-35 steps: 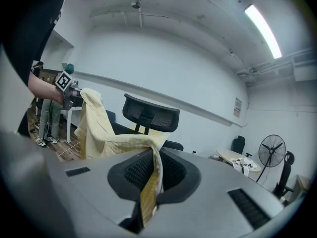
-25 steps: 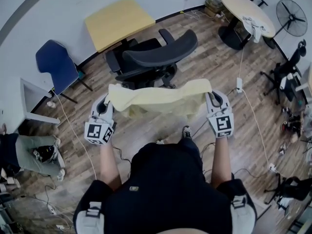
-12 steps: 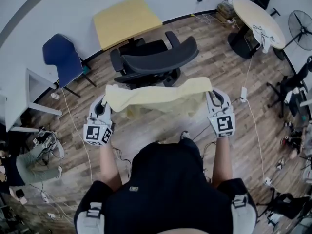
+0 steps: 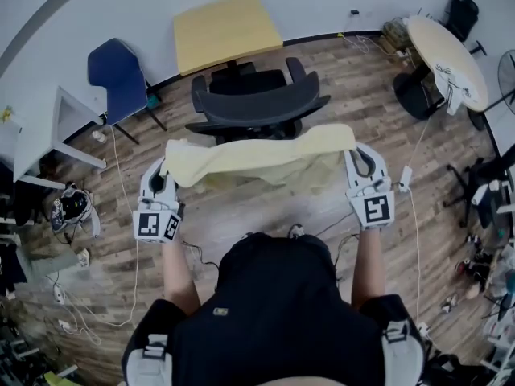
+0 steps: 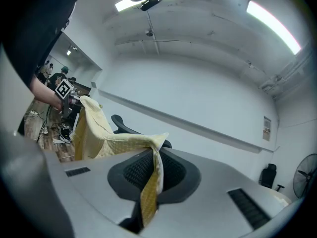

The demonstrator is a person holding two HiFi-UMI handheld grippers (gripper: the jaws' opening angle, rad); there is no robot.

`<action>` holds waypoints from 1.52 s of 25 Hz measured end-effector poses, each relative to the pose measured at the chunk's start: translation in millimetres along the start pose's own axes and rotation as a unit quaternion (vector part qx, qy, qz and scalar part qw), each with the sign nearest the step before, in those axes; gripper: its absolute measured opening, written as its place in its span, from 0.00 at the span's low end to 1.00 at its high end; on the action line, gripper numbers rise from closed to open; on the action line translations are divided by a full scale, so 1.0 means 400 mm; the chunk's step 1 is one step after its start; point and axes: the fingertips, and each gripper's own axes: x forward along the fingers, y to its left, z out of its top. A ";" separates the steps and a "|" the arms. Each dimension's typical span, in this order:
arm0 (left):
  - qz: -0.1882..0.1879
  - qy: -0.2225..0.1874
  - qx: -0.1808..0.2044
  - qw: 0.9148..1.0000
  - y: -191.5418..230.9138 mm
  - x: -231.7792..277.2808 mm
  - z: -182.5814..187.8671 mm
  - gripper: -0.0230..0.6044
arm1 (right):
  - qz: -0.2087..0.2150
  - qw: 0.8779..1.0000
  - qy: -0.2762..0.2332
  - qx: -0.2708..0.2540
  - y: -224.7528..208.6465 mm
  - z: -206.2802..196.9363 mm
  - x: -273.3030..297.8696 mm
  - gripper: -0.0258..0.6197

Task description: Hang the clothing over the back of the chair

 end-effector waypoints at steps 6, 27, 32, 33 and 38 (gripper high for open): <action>0.034 0.006 0.008 0.999 -0.070 -0.026 0.021 0.05 | 0.031 0.999 -0.018 -0.009 -0.062 -0.005 0.009 0.05; 0.110 0.005 0.009 0.994 -0.160 -0.103 0.054 0.05 | 0.076 0.995 -0.053 -0.026 -0.148 -0.001 0.050 0.05; 0.102 0.001 0.011 0.995 -0.127 -0.074 0.056 0.05 | 0.067 0.995 -0.060 -0.033 -0.162 0.029 0.091 0.05; 0.100 0.000 0.011 0.995 -0.116 -0.065 0.058 0.05 | 0.065 0.996 -0.060 -0.033 -0.165 0.032 0.100 0.05; 0.083 -0.009 0.018 0.996 -0.072 -0.003 0.083 0.05 | 0.049 0.996 -0.063 -0.028 -0.187 0.058 0.149 0.05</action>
